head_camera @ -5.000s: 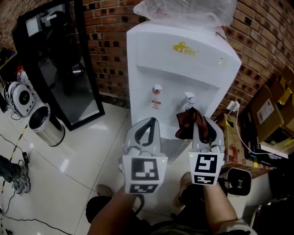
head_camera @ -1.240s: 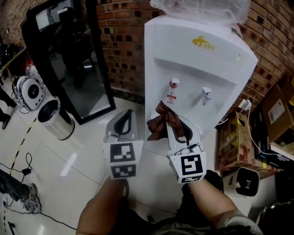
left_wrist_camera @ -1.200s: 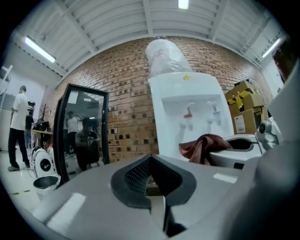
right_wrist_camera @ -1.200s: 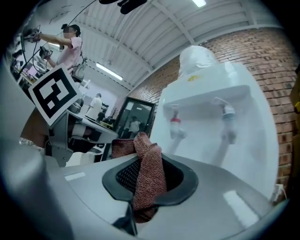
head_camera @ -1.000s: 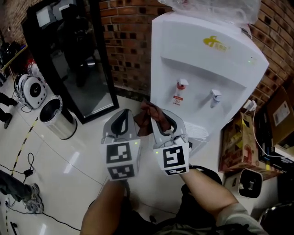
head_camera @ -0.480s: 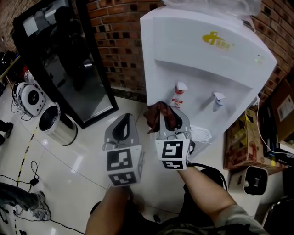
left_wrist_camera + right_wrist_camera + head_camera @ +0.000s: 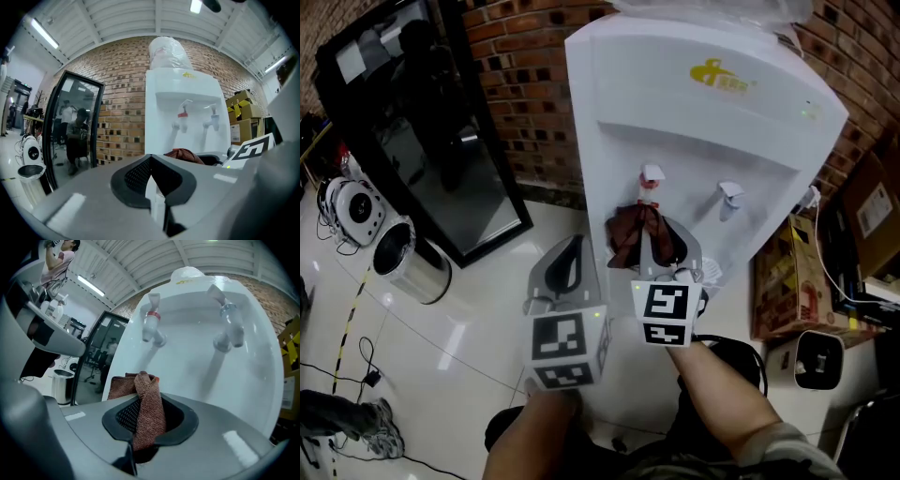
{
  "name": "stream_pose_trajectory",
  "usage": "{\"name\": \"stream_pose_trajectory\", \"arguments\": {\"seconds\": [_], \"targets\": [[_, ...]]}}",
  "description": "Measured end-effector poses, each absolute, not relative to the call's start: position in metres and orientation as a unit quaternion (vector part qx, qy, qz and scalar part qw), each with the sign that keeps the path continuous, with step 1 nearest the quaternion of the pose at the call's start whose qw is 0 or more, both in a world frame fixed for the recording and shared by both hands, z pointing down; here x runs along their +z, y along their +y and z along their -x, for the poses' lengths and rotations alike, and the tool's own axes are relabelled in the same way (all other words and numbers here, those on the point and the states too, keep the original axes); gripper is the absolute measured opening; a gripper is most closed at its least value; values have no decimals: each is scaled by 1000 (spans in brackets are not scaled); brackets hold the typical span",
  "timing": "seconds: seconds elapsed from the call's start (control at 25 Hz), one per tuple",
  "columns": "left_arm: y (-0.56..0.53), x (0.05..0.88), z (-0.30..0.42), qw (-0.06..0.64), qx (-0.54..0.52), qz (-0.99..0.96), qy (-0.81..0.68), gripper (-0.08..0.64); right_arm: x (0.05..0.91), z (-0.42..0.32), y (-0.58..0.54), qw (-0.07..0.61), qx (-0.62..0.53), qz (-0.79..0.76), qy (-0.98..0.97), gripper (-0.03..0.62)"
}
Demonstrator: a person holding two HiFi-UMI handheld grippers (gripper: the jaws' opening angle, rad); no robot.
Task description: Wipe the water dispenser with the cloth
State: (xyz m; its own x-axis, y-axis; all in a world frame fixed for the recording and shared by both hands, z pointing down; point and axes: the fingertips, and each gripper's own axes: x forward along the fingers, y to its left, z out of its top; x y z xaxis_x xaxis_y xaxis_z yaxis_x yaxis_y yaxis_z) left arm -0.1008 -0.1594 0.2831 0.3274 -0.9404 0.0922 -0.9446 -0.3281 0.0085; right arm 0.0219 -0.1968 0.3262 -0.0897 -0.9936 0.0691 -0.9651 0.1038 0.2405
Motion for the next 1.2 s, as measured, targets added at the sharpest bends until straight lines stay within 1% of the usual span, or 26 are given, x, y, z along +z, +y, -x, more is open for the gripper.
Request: {"name": "stream_pose_trajectory", "arguments": {"seconds": [0.28,0.56,1.2], "targets": [[-151,296,65,24,61,-833,-550,0,315,-55,-182,101,-57,-683,-721,87],[-139,297,31,22,59,-848,-526,0,310,-91,-167,109,-40,-716,-688,86],[-109,296,-1,17,56,-857,-512,0,291,-138,-119,119,-72,-741,-657,86]]}}
